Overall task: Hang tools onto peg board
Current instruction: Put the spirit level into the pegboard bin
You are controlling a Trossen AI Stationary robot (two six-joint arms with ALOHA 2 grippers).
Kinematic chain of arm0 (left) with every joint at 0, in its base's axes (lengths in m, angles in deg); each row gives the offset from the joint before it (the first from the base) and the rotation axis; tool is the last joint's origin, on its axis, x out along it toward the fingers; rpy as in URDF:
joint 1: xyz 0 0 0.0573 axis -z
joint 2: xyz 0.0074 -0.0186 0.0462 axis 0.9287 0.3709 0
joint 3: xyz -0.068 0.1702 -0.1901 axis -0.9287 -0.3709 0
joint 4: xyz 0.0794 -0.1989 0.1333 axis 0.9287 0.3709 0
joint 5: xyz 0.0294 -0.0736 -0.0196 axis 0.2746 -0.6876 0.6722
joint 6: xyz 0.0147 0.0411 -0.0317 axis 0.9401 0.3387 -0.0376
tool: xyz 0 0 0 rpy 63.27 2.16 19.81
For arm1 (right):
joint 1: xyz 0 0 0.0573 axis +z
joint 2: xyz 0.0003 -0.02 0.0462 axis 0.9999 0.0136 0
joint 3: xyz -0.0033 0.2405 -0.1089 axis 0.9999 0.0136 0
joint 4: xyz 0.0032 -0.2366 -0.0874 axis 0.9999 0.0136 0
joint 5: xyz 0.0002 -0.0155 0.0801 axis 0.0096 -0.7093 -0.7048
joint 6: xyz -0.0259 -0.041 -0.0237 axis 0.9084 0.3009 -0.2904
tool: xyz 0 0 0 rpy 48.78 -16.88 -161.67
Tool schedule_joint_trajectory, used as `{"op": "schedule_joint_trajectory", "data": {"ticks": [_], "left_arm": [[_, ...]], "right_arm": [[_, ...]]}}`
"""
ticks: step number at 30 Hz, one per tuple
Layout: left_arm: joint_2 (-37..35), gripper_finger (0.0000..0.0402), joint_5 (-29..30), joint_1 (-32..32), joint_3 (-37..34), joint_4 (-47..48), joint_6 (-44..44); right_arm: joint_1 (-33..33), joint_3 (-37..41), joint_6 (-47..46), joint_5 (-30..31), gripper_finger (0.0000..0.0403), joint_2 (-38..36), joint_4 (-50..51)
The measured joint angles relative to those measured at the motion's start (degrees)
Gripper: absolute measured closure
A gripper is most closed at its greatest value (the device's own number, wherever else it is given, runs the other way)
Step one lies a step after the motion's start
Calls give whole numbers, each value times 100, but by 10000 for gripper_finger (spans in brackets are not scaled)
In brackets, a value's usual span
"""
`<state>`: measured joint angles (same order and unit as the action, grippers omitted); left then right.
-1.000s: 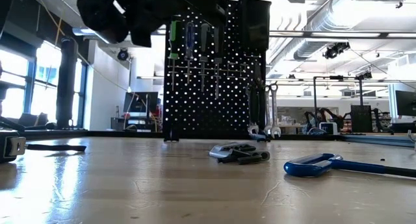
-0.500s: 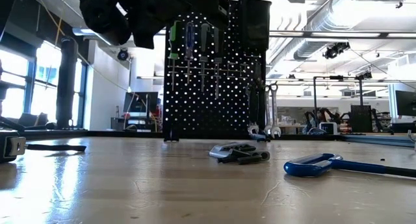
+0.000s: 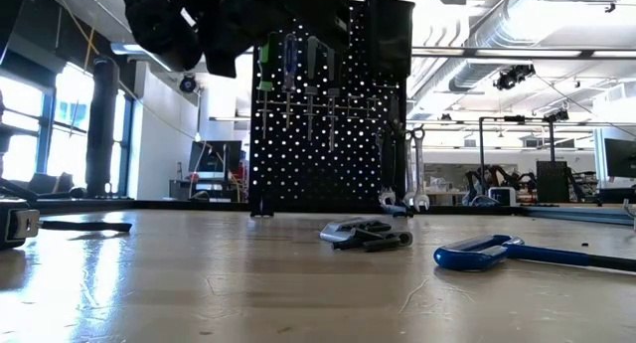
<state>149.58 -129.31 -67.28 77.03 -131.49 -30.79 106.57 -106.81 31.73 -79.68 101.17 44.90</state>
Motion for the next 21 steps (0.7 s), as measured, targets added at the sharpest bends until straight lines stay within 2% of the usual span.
{"op": "schedule_joint_trajectory", "data": {"ticks": [2,13,18,21], "left_arm": [[0,239,8,9,0,5,-57],[0,239,-106,-23,0,-33,-205],[0,172,-157,-25,0,-51,-257],[-4,153,-303,-59,0,-62,-261]], "right_arm": [[-6,0,124,-92,369,0,6],[-2,0,154,0,369,-21,17],[-1,0,89,34,369,-126,68],[15,0,41,50,369,-282,178]]}}
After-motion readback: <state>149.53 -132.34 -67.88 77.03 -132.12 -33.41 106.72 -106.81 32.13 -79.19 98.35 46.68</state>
